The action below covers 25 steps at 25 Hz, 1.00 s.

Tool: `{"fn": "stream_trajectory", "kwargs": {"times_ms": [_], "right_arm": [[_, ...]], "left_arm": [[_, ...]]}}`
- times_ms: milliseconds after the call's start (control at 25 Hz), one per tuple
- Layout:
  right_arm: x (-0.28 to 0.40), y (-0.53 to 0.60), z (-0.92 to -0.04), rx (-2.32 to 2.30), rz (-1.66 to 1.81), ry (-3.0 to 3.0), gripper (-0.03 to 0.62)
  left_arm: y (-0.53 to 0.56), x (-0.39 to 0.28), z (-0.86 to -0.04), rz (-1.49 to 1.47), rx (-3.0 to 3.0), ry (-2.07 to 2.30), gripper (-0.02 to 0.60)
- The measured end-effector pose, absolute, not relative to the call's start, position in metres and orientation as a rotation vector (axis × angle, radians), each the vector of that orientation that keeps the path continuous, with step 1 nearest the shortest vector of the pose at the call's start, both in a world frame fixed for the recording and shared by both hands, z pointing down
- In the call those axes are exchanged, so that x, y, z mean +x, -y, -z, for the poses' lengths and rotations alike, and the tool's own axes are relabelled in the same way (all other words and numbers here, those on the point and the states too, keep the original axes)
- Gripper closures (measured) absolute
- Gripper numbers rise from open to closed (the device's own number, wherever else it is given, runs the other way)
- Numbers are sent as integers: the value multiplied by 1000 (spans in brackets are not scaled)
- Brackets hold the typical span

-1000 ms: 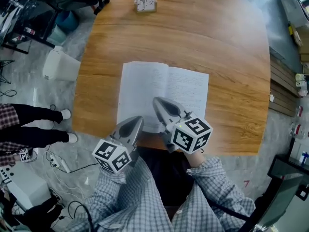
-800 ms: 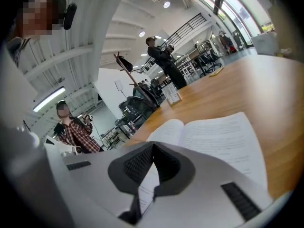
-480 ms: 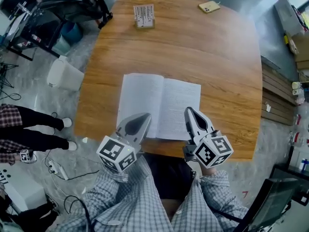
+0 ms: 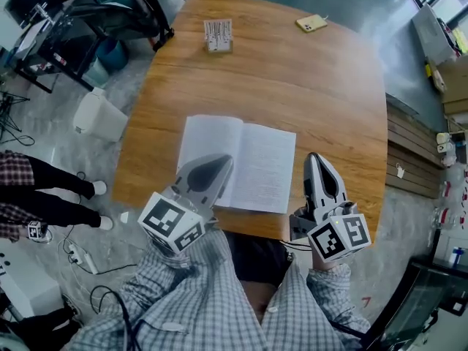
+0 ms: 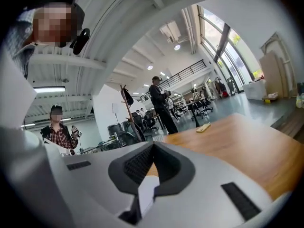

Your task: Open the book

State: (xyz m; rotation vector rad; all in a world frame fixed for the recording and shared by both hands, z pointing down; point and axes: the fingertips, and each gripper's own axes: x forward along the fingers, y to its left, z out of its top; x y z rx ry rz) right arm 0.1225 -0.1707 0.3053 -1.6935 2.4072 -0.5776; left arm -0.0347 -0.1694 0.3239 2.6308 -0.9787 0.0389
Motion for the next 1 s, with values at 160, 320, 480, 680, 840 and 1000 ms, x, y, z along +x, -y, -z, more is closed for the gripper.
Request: {"fn": "stream_trajectory", "kwargs": {"times_ms": [160,320,480,680,840,1000], "right_arm": [[131,167,-281,-1692,496,-2381,576],[131,168,-265,-1694,399,-2403,576],[127,169,-259,-1668,342,-2427,576],[123,172,-264,-1654,339,-2451,576],[118,171,-267,-1643,332,-2479,576],[116,170,-265,-1630,346,-2478,576]], "left_arm": [[172,-30,-294,6,2698,997,572],[177,-27,-275,30,2744,999,572],[179,-24,-274,23,2746,1000,572],[181,-23,-282,4,2735,993,572],[182,-25,-283,7,2735,1007,572],[181,-27,-281,17,2729,1015,572]]}}
